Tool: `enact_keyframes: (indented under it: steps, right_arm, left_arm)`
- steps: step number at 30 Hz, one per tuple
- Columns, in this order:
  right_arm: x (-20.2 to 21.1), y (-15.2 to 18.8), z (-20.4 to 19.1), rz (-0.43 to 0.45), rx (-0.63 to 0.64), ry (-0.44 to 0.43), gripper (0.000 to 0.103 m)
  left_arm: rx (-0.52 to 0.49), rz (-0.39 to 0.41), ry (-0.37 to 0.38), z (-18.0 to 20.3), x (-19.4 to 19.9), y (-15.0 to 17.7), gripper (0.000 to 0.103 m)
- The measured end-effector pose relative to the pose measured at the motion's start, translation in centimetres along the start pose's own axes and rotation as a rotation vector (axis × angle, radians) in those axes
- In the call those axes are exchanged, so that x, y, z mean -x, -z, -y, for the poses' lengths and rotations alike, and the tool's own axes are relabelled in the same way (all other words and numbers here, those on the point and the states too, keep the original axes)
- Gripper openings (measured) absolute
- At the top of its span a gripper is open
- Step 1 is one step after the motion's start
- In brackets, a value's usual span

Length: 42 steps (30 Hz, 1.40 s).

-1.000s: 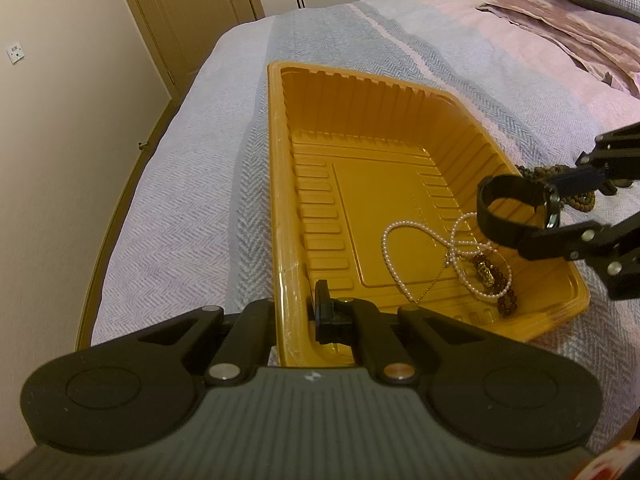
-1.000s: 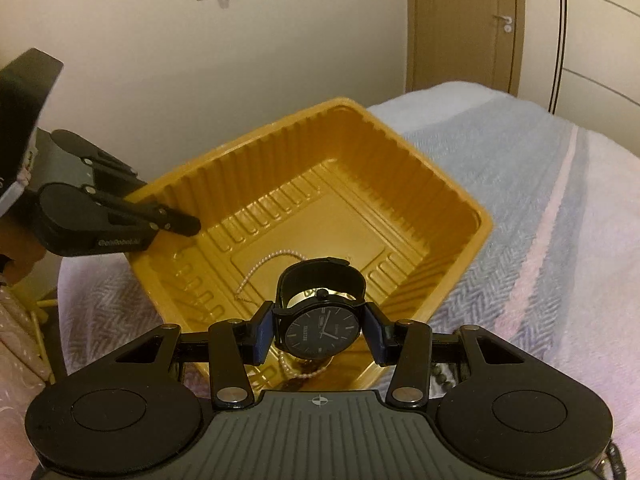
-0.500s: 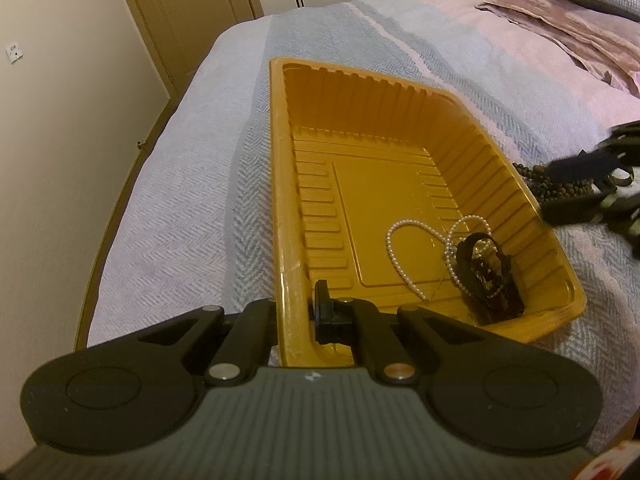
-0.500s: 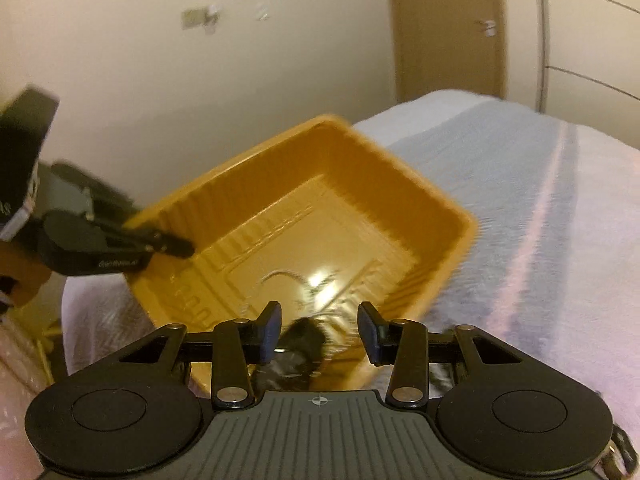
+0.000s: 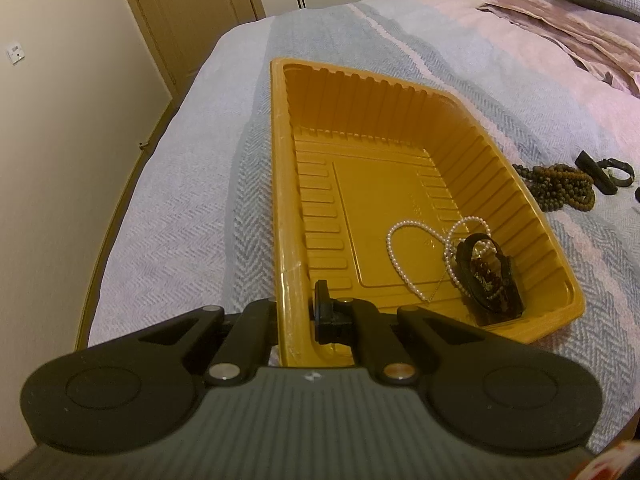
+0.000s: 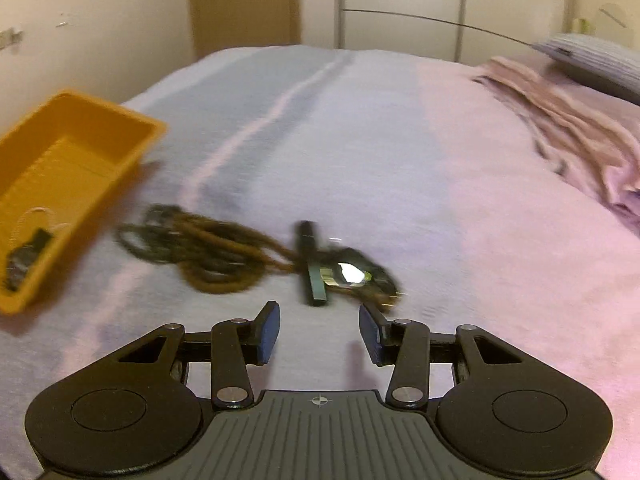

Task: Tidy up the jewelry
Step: 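Carry the black wristwatch into the orange tray and open the right gripper, then lower the right gripper onto the gold-faced watch and grasp its strap, then carry the gold-faced watch into the orange tray and open the right gripper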

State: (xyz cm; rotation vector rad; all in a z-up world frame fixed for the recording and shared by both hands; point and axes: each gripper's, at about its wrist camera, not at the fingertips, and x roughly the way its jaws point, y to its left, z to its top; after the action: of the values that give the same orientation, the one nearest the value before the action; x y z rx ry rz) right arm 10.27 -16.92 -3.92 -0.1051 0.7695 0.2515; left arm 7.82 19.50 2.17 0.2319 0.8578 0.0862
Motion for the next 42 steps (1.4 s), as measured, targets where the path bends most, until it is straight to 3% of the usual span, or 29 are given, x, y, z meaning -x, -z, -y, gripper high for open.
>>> enact_keyframes:
  steps: [5, 12, 13, 16, 19, 33, 42]
  right_arm:
    - [-1.0, 0.1, 2.4, 0.016, 0.045, 0.068, 0.044]
    - [-4.3, -0.7, 2.7, -0.045, 0.2, 0.059, 0.044]
    - [-4.6, -0.7, 2.6, -0.049, 0.222, 0.056, 0.042]
    - [-5.0, -0.8, 2.2, -0.059, 0.269, 0.076, 0.018]
    - [-5.1, -0.9, 2.0, -0.053, 0.289, 0.103, 0.015]
    - [-0.1, -2.4, 1.5, 0.043, 0.244, 0.148, 0.014]
    - [2.6, -5.1, -0.5, 0.124, 0.235, 0.075, 0.014]
  left_arm:
    - [-0.002, -0.004, -0.006, 0.1, 0.0, -0.1, 0.003]
    - [-0.002, -0.008, -0.013, 0.3, 0.0, -0.2, 0.003]
    - [-0.001, -0.009, -0.014, 0.3, 0.0, -0.2, 0.003]
    - [-0.003, -0.01, -0.015, 0.3, 0.0, -0.2, 0.003]
    - [-0.002, -0.01, -0.014, 0.3, 0.0, -0.2, 0.003]
    - [-0.001, -0.002, -0.01, 0.2, 0.1, -0.2, 0.003]
    - [0.003, 0.002, -0.004, 0.2, 0.2, -0.2, 0.003]
